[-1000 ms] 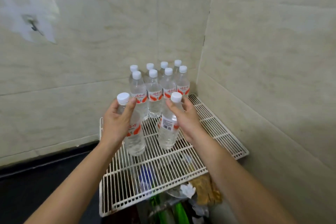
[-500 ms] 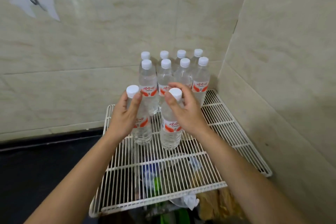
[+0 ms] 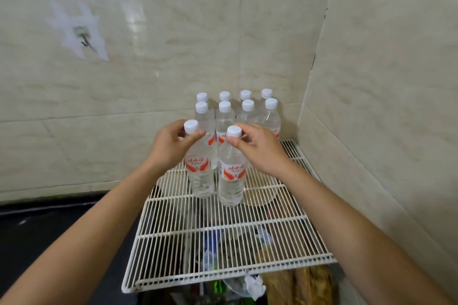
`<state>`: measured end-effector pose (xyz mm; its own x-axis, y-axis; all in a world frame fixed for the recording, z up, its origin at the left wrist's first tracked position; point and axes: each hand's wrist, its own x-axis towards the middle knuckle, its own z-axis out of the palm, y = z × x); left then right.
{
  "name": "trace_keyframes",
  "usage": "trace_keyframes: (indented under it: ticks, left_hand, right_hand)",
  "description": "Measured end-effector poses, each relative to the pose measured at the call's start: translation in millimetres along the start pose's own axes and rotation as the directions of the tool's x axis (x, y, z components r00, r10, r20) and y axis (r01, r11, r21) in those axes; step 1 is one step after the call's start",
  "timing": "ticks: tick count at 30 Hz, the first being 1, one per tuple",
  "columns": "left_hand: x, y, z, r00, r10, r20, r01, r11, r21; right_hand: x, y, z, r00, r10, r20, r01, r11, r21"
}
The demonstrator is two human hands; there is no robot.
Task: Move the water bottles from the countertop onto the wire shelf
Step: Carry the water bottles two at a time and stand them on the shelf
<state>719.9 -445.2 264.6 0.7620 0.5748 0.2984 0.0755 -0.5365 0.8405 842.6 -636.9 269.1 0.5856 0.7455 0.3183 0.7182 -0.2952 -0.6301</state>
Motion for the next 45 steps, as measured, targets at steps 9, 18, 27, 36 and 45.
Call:
trace_keyframes:
  ticks: [9, 18, 27, 36, 45]
  left_hand:
    - [12.0, -11.4, 19.4, 0.995, 0.1, 0.011, -0.1, 0.995, -0.023]
    - [-31.1, -89.9, 45.4, 0.943, -0.223, 0.246, 0.213, 0.975, 0.07]
    - [-47.7, -115.6, 70.8, 0.957, -0.261, 0.123, 0.235, 0.953, 0.193]
    - [-47.4, -108.2, 67.2, 0.934, -0.289, 0.209, 0.264, 0.954, 0.14]
    - [-142.9, -98.5, 57.0, 0.971, -0.192, 0.139, 0.12, 0.904, 0.411]
  right_hand:
    - [32.0, 14.4, 25.7, 0.984, 0.062, -0.164, -0.048, 0.995, 0.089]
    - [-34.2, 73.0, 81.2, 0.907, 0.401, 0.126, -0.412, 0.908, 0.077]
    - [-28.1, 79.7, 116.3, 0.944, 0.32, -0.084, -0.326, 0.861, -0.391]
    - [-29.1, 80.1, 114.7, 0.919, 0.394, -0.01, -0.375, 0.868, -0.326]
    - [-117.6, 52.1, 103.2, 0.917, 0.374, 0.141, -0.37, 0.927, -0.056]
